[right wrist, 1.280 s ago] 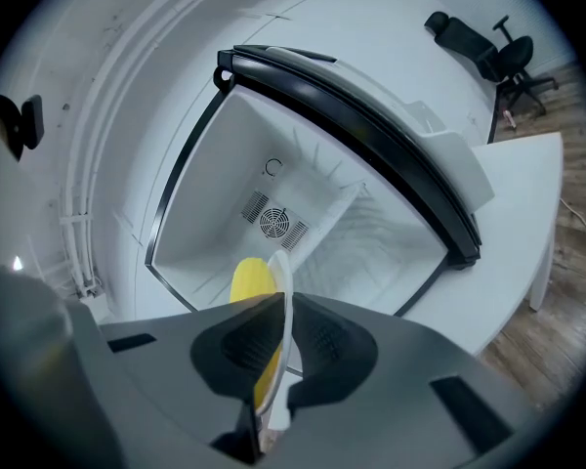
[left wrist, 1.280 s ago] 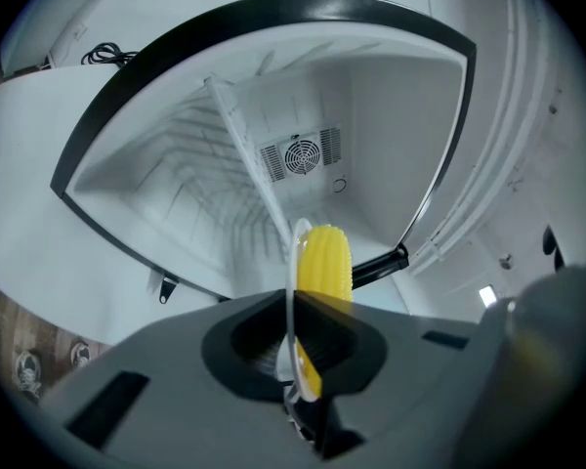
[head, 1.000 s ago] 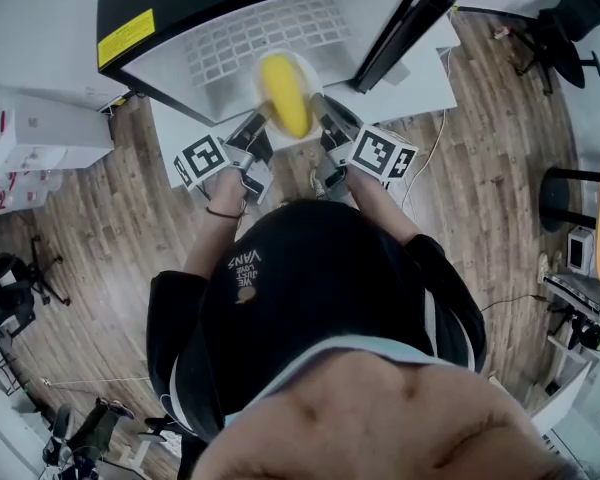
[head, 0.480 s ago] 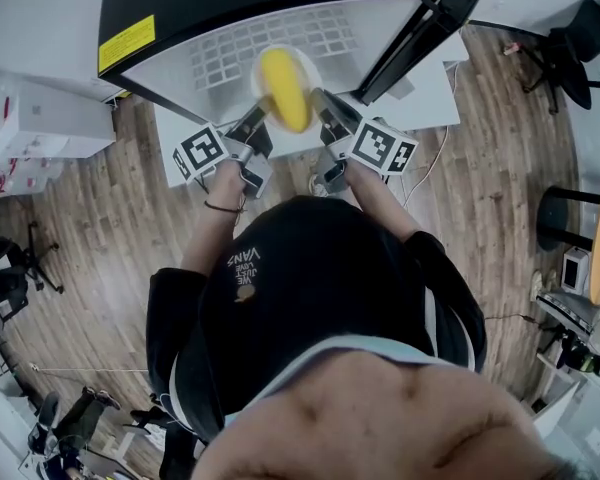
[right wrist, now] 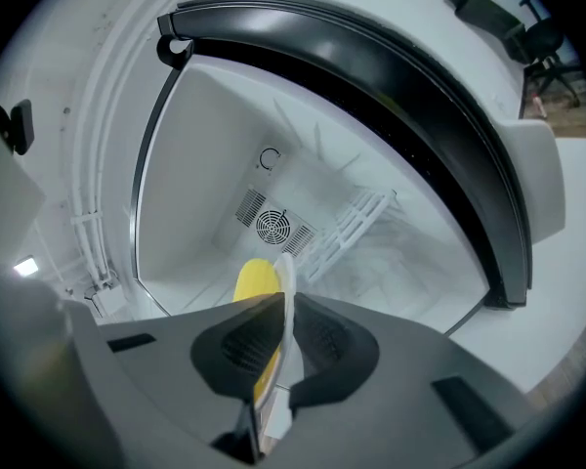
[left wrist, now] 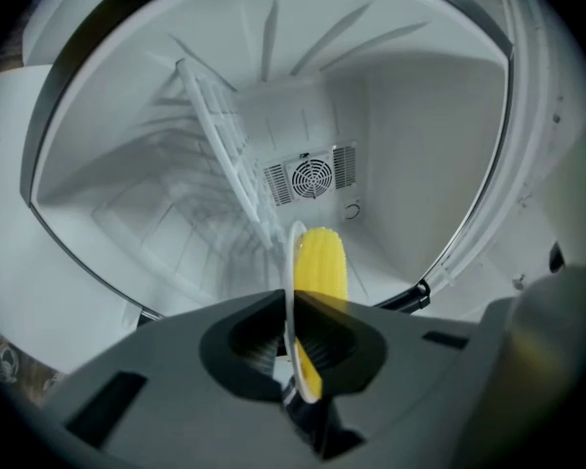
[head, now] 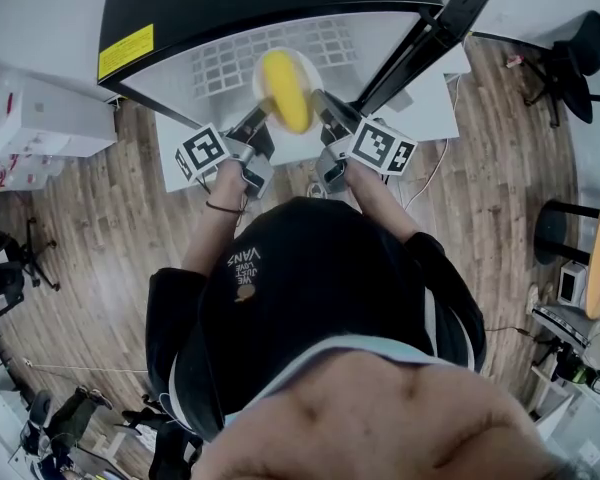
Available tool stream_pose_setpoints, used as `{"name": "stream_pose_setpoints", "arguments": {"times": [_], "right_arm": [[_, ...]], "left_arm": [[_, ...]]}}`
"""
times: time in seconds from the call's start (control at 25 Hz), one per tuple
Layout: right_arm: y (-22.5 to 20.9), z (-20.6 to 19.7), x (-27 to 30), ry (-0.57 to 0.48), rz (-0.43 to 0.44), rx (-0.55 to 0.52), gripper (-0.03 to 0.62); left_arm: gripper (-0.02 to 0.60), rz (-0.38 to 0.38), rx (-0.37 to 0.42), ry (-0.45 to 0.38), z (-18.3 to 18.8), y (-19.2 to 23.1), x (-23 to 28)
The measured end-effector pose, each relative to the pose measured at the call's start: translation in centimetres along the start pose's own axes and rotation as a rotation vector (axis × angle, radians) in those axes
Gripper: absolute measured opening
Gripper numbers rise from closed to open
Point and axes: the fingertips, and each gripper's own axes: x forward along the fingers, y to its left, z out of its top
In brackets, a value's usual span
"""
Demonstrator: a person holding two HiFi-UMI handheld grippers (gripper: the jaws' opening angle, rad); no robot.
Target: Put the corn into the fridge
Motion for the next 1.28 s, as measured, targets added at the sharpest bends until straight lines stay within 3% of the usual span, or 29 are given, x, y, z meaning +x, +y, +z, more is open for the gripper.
{"name": "stream_pose_setpoints", "arguments": {"times": [0.56,1.28], "right_arm": [[-0.9,1.4,3.1,0.055,-0.007,-0.004,0.026],[-1.1,1.2,3.4,0.086,0.001,-0.019,0.029]], "left_arm": [[0.031,0.026,-0.059,-0.049,2.3,0.9,1.5],[0.031,0.022,-0.114,-0.092,2.1,0.6,0.8]]}}
